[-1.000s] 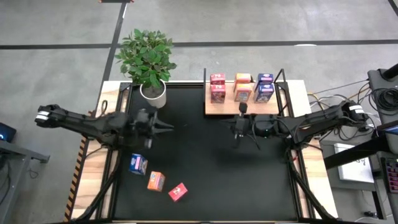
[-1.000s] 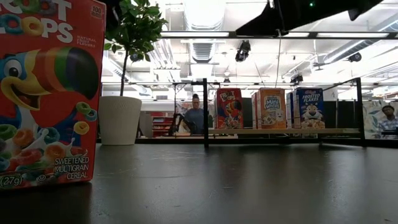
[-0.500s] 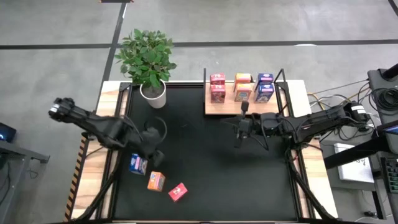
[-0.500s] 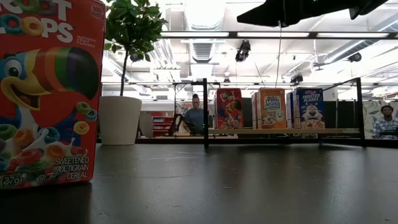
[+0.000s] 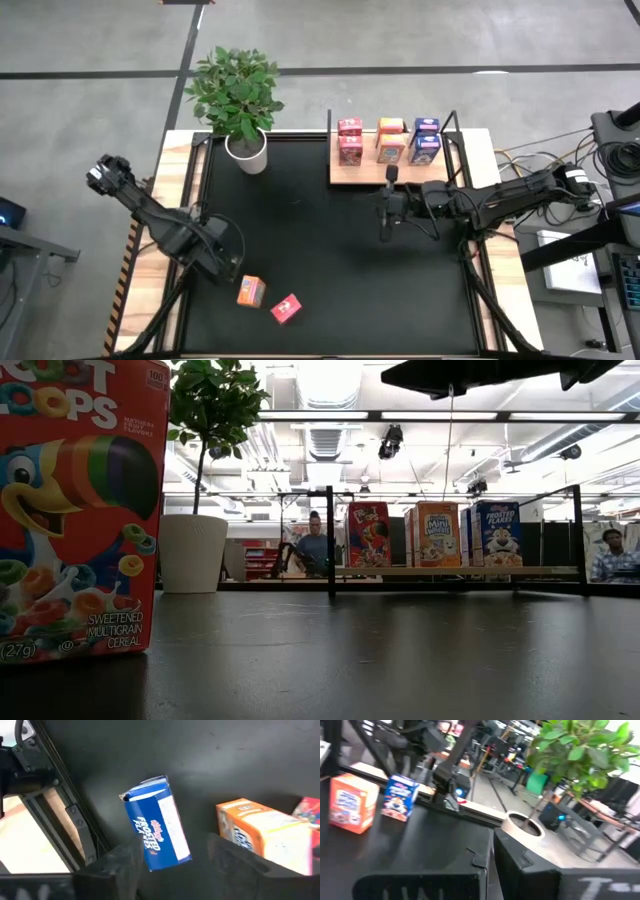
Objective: Stack cereal on shelf
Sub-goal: Put the blue cereal box on the shelf aligned with the other blue cereal box
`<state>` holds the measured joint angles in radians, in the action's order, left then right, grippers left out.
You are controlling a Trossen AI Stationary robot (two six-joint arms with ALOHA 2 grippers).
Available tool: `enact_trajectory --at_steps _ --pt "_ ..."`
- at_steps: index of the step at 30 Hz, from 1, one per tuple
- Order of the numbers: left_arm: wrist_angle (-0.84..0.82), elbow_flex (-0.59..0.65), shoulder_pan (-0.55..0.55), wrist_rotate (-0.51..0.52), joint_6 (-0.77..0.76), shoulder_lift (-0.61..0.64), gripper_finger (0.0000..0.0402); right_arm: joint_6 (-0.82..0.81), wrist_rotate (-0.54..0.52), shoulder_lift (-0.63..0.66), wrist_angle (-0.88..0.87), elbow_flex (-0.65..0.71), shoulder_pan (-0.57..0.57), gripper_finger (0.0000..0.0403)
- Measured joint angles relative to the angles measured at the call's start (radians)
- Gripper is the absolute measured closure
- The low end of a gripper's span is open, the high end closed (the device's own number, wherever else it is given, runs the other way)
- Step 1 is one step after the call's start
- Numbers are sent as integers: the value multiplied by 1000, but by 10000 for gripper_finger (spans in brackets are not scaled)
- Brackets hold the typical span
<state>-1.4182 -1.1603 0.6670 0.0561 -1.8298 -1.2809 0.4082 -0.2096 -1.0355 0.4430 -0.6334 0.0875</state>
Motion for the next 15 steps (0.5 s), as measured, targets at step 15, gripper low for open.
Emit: enact_trajectory --at_steps 15 --pt "12 90 79 65 -91 -40 162 -18 11 -1 -12 0 13 390"
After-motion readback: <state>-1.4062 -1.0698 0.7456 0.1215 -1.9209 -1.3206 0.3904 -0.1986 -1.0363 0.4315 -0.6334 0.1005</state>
